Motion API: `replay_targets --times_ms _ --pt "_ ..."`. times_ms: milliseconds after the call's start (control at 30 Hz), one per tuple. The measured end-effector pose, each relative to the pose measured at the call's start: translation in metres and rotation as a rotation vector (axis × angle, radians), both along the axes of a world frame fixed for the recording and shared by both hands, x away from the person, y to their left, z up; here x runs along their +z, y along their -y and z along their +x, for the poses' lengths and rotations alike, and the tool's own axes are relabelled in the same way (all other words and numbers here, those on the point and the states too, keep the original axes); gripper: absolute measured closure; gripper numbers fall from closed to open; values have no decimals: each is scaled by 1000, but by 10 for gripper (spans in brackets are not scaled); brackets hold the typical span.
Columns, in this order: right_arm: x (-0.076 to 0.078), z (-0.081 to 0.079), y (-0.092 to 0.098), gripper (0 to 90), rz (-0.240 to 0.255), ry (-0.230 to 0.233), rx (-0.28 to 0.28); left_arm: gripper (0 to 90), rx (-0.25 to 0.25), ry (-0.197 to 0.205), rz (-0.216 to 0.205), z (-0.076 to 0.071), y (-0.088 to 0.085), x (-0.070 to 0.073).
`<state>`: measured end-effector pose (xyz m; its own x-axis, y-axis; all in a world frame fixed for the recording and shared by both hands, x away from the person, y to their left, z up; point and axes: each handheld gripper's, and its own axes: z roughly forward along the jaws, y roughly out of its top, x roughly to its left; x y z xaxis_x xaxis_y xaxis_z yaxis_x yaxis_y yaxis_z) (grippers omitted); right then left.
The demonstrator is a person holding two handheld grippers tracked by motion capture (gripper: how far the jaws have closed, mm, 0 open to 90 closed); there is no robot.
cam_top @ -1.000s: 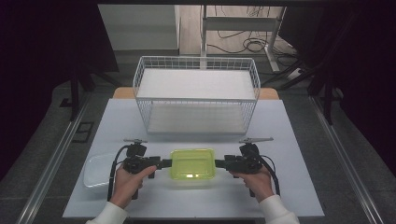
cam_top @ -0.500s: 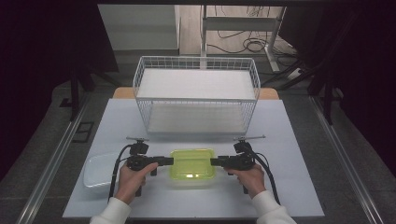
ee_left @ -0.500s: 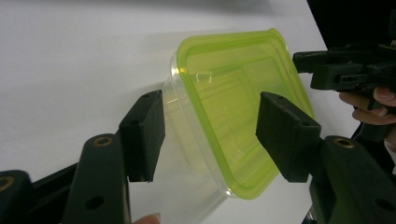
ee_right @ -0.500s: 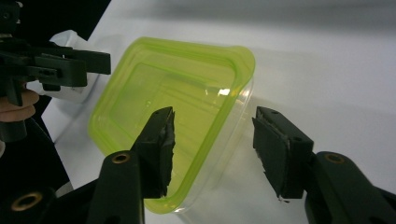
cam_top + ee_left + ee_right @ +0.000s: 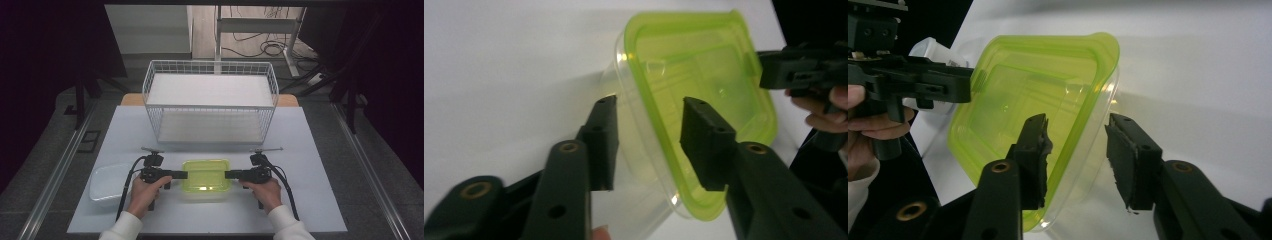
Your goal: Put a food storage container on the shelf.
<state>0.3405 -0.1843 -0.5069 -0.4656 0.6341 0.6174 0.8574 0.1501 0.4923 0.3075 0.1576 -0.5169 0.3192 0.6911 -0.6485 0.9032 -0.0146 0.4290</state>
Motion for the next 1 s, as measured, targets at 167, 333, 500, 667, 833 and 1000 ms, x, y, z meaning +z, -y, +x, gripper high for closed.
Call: replay_targets --times_ms 167,333,500,667,833,1000 --pt "-4 0 -3 714 17 -42 1 723 -8 -31 -67 0 -1 -4" --pt "-3 -2 -2 749 30 -53 -28 750 -2 -27 -73 -3 -2 -2" --pt "4 -5 2 790 49 -11 -17 794 1 -7 -78 -6 -4 5" --pt "12 -9 4 793 58 24 -8 796 -13 24 -73 -9 -2 14" --pt "24 -14 8 793 64 80 -1 796 -22 82 -61 -14 1 30" --pt "39 -20 8 792 86 139 4 796 -20 144 -68 -20 0 48"
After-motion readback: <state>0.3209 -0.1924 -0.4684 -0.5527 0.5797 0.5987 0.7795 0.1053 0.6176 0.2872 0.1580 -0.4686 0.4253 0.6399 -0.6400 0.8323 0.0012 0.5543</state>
